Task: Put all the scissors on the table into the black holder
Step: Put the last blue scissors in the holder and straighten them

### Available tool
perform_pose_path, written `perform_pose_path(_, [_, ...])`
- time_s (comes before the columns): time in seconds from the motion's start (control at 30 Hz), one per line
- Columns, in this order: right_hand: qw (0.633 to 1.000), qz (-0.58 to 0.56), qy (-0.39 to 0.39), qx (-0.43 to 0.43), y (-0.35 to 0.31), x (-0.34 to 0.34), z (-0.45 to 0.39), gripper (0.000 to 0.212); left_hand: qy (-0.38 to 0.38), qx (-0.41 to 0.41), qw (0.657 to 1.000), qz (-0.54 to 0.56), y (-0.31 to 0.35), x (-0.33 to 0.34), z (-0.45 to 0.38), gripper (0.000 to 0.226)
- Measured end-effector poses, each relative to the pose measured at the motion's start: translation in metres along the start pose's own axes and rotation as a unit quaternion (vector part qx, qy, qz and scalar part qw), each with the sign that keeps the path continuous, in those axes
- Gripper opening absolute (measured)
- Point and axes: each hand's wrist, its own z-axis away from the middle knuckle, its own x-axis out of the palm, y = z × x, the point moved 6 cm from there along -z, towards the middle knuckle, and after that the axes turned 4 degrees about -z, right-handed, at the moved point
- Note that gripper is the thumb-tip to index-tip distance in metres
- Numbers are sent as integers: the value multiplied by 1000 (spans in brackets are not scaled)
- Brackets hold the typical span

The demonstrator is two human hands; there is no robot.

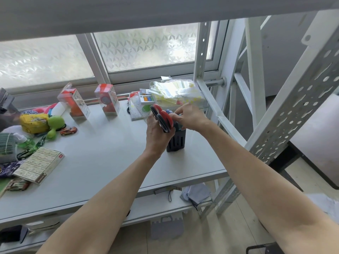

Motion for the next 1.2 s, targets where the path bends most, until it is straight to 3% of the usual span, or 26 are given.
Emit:
perform_pose_path(0.13, [997, -73, -31, 9, 15, 1, 6, 53, -43, -25, 999, 21, -8, 1, -1, 69])
perform_pose_path(0.23, [999, -26, -19, -23, 15, -5, 9, 41, -75, -22, 997, 13, -11, 1, -1, 71])
perform_pose_path(0.33, [996, 44, -14, -71, 12, -11, 9, 45, -122, -27, 992, -6, -14, 1, -7, 74])
perform_pose_path(0.47, [986, 77, -126, -75, 19, -1, 8, 76, -227, -38, 973, 13, -16, 4, -13, 80])
perform_pose_path(0.7, [991, -1, -100, -91, 23, 14, 5, 59, -308, -49, 950, -32, -21, -2, -19, 71])
perform_pose_path(0.83, [986, -31, -134, -89, 27, 13, 4, 65, -259, -16, 966, 0, -12, -9, -17, 102])
perform_pose_path(0.9, [985, -56, -136, -95, 31, 12, 8, 57, -224, 12, 974, 24, -8, -15, -15, 121])
perform_pose_path(1.07, [985, -92, -120, -79, 38, 14, 8, 43, -194, 28, 981, 13, 0, -21, -23, 99])
perform_pose_path(1.2, [986, -87, -121, -72, 37, 14, 3, 41, -231, 7, 973, -7, -1, -19, -32, 97])
